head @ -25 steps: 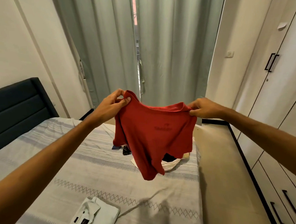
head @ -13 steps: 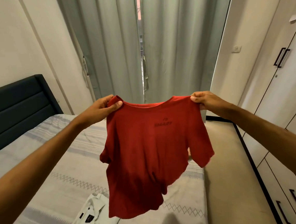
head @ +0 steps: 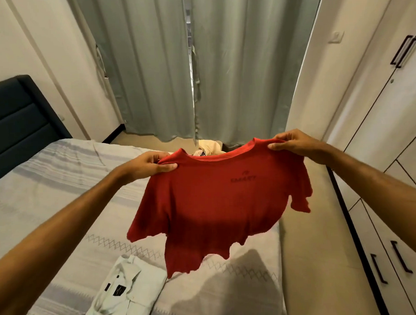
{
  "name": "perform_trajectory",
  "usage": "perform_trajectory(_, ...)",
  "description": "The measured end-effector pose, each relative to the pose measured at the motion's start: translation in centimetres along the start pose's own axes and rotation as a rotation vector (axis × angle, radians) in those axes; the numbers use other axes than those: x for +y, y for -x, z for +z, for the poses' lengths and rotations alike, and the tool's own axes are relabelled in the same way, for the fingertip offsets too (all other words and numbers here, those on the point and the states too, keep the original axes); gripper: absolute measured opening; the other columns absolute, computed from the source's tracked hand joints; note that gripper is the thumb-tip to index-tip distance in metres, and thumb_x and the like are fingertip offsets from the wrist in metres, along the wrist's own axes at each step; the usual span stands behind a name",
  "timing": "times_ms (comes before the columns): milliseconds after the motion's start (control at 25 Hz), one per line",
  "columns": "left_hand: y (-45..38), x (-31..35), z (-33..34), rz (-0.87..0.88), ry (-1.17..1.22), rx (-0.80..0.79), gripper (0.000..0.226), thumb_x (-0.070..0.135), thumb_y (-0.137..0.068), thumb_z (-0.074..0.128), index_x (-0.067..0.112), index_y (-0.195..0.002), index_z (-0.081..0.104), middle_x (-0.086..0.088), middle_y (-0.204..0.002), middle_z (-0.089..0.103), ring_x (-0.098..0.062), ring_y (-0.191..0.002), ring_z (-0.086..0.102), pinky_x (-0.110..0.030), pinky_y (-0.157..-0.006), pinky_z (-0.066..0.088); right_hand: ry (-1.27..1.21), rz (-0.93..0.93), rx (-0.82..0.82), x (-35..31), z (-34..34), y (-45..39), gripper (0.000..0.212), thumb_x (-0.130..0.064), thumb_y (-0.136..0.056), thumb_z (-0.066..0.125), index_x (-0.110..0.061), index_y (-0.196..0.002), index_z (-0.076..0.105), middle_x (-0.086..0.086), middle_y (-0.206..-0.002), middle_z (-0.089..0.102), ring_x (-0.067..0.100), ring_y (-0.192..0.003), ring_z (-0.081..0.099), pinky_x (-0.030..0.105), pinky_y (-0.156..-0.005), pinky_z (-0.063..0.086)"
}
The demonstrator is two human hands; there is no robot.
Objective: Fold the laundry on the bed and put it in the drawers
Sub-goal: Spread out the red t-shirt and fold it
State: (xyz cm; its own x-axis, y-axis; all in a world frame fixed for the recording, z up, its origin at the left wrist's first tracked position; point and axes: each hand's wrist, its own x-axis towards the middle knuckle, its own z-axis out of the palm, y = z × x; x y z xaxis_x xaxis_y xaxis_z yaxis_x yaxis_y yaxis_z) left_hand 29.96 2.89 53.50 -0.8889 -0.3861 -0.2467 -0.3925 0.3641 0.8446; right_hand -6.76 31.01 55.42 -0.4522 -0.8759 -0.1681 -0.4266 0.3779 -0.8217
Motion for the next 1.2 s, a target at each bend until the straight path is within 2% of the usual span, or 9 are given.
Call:
perform_trajectory(80, -3.7, -2.8, 1.2, -0.027, 0.085, 0.101, 0.048, 0.062, -0.098, 0.056, 0.027, -0.129, 0.067, -0.003, -0.118, 0.071, -0.023, -0.108, 0.069, -0.042, -0.091, 0.057, -0.036, 0.042, 0.078, 3.4, 0.1, -2.0, 0.03, -0.04, -0.091, 0.074, -0.016, -0.109, 0.079, 0.007, -0.099, 0.08, 0.023, -0.089, 0.078, 0.024, -0.069, 0.06)
perform_trajectory(160, -7.3, -4.4, 2.2, -0.034, 0.036, 0.145, 0.054, 0.069, -0.095, 0.053, 0.021, -0.116, 0.068, -0.002, -0.105, 0.072, -0.018, -0.097, 0.068, -0.034, -0.079, 0.056, 0.012, 0.018, 0.189, 6.2, -0.2, -4.4, 0.034, -0.047, -0.088, 0.072, -0.021, -0.109, 0.079, 0.002, -0.097, 0.079, 0.023, -0.092, 0.076, 0.029, -0.075, 0.06)
perform_trajectory(280, -10.5, -3.9, 2.4, 0.074, -0.423, 0.064, 0.033, 0.042, -0.092, 0.076, 0.021, -0.08, 0.055, 0.008, -0.075, 0.064, -0.014, -0.074, 0.061, -0.025, -0.063, 0.048, 0.066, -0.125, 0.497, 8.0, -1.6, -5.8, 0.03, -0.04, -0.095, 0.07, -0.019, -0.116, 0.078, -0.001, -0.105, 0.076, 0.018, -0.098, 0.071, 0.036, -0.088, 0.059)
perform_trajectory(400, -11.0, -2.1, 3.9, 0.287, -0.816, 0.224, 0.019, 0.031, -0.095, 0.074, 0.022, -0.101, 0.059, 0.01, -0.08, 0.059, -0.018, -0.073, 0.054, -0.029, -0.062, 0.041, 0.056, -0.23, 0.604, 7.8, -2.3, -4.2, 0.028, -0.037, -0.1, 0.065, -0.021, -0.121, 0.075, -0.002, -0.112, 0.074, 0.016, -0.102, 0.066, 0.033, -0.088, 0.055)
perform_trajectory(520, -10.2, -1.2, 4.1, 0.287, -0.514, 0.25, 0.023, 0.043, -0.086, 0.082, 0.025, -0.096, 0.071, 0.016, -0.071, 0.06, -0.008, -0.068, 0.058, -0.02, -0.062, 0.042, 0.072, -0.189, 0.453, 7.6, -3.6, -1.5, 0.029, -0.042, -0.098, 0.066, -0.02, -0.112, 0.077, -0.001, -0.102, 0.075, 0.017, -0.095, 0.067, 0.033, -0.077, 0.054)
perform_trajectory(720, -7.0, 2.4, 2.5, 0.17, -0.259, 0.049, 0.035, 0.047, -0.098, 0.064, 0.017, -0.09, 0.078, -0.007, -0.084, 0.076, -0.026, -0.077, 0.073, -0.028, -0.067, 0.053, 0.093, 0.038, 0.08, 5.6, -6.0, 3.1, 0.044, -0.067, -0.08, 0.076, -0.027, -0.096, 0.081, -0.003, -0.092, 0.078, 0.023, -0.087, 0.075, 0.033, -0.075, 0.054)
perform_trajectory(840, -3.8, 4.2, 2.2, 0.201, -0.165, 0.002, 0.027, 0.037, -0.103, 0.059, 0.018, -0.099, 0.078, -0.002, -0.095, 0.078, -0.019, -0.09, 0.076, -0.031, -0.079, 0.058, 0.03, 0.025, -0.09, 4.4, -5.3, 6.1, 0.032, -0.045, -0.088, 0.073, -0.018, -0.105, 0.079, 0.008, -0.101, 0.078, 0.031, -0.096, 0.075, 0.038, -0.081, 0.058)
perform_trajectory(1000, -0.1, 4.9, 1.6, 0.202, 0.058, 0.079, 0.037, 0.041, -0.104, 0.057, 0.008, -0.111, 0.074, -0.016, -0.106, 0.072, -0.022, -0.1, 0.07, -0.037, -0.095, 0.051, -0.152, -0.072, -0.067, 1.8, -5.6, 9.8, 0.027, -0.032, -0.087, 0.068, -0.012, -0.105, 0.076, 0.012, -0.097, 0.076, 0.029, -0.087, 0.075, 0.031, -0.066, 0.06)
perform_trajectory(1200, 2.0, 7.8, 2.9, 0.109, 0.265, 0.264, 0.029, 0.04, -0.097, 0.066, 0.016, -0.106, 0.08, -0.009, -0.108, 0.078, -0.024, -0.1, 0.074, -0.037, -0.086, 0.055, -0.172, -0.115, 0.078, -1.0, -5.8, 10.1, 0.052, -0.062, -0.071, 0.082, -0.016, -0.096, 0.08, 0.013, -0.096, 0.076, 0.023, -0.082, 0.071, 0.023, -0.065, 0.058)
